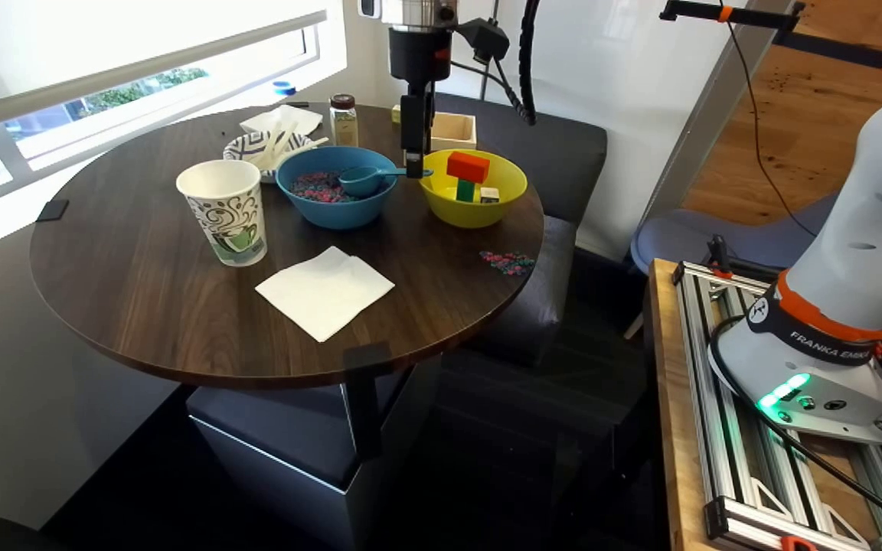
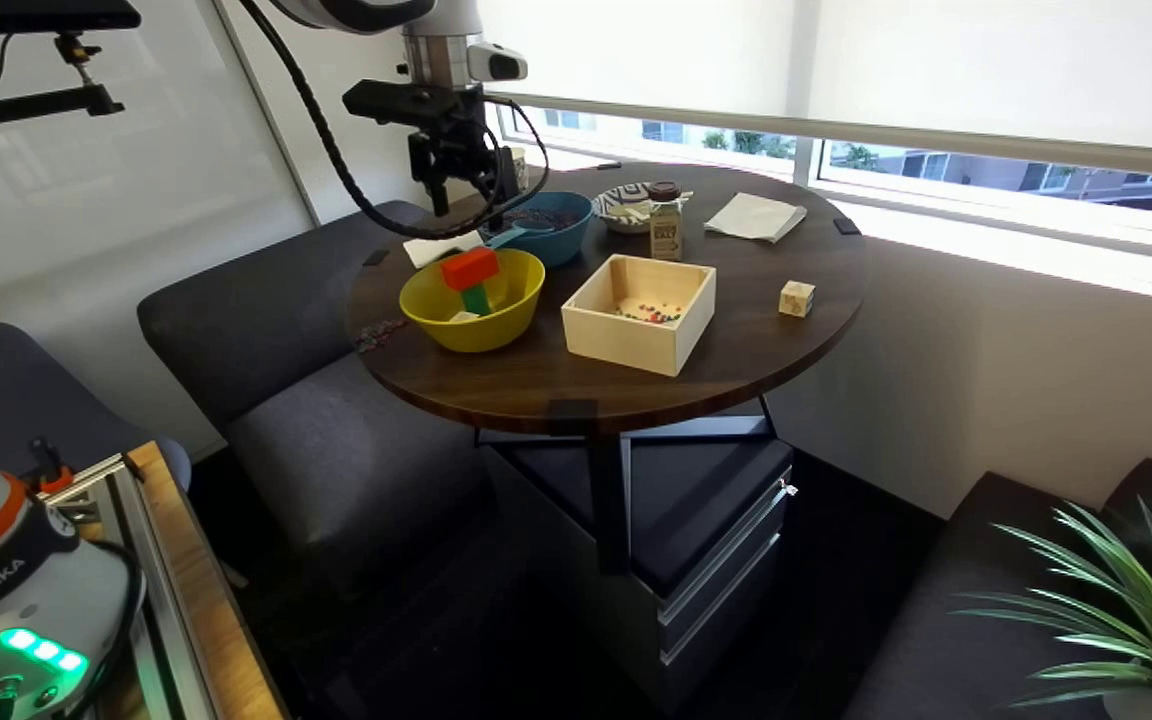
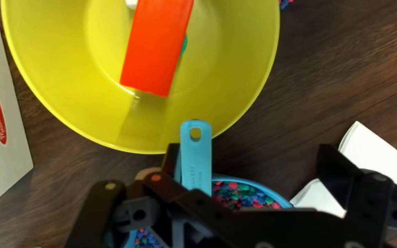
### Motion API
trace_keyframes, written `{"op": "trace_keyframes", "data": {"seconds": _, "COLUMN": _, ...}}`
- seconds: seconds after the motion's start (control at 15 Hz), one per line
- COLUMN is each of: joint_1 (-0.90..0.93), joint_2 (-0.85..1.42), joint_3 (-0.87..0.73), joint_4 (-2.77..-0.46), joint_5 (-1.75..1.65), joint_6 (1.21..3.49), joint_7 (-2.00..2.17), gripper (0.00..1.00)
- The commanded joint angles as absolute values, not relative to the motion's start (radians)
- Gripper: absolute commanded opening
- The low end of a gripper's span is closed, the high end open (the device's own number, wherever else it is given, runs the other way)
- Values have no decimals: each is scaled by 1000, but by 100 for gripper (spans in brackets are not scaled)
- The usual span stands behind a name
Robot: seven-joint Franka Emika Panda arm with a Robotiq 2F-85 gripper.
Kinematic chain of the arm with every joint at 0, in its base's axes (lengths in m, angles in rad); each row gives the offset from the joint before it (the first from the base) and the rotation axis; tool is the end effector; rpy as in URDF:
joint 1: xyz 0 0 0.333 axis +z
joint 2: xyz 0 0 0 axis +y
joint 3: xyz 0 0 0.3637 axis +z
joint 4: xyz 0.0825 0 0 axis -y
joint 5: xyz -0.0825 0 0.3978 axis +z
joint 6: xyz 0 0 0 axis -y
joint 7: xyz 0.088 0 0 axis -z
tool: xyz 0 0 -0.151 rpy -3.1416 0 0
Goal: Remove the blue scoop from the blue bowl put it in the yellow bowl
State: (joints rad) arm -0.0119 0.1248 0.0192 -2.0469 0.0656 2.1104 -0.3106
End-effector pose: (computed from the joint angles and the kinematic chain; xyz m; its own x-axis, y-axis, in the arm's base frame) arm 0.5805 0.0096 0.3708 0.9591 0.2799 -0.0420 0.2764 -0.9583 -0.0728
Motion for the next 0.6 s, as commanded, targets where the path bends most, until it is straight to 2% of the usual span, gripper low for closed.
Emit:
{"op": "trace_keyframes", "data": {"seconds": 0.0, "joint_1": -15, "joint_2": 164, "joint_3": 17, "joint_4": -2015, "joint_5": 37, "joint_6": 2142, "joint_7": -325, "gripper": 100}}
{"op": "trace_keyframes", "data": {"seconds": 0.27, "joint_1": -20, "joint_2": 199, "joint_3": 9, "joint_4": -1999, "joint_5": -6, "joint_6": 2195, "joint_7": -305, "gripper": 99}}
{"op": "trace_keyframes", "data": {"seconds": 0.4, "joint_1": -23, "joint_2": 213, "joint_3": 3, "joint_4": -1989, "joint_5": -35, "joint_6": 2191, "joint_7": -296, "gripper": 95}}
{"op": "trace_keyframes", "data": {"seconds": 0.47, "joint_1": -27, "joint_2": 216, "joint_3": 2, "joint_4": -1987, "joint_5": -33, "joint_6": 2182, "joint_7": -303, "gripper": 88}}
{"op": "trace_keyframes", "data": {"seconds": 0.53, "joint_1": -29, "joint_2": 220, "joint_3": 1, "joint_4": -1986, "joint_5": -35, "joint_6": 2179, "joint_7": -306, "gripper": 86}}
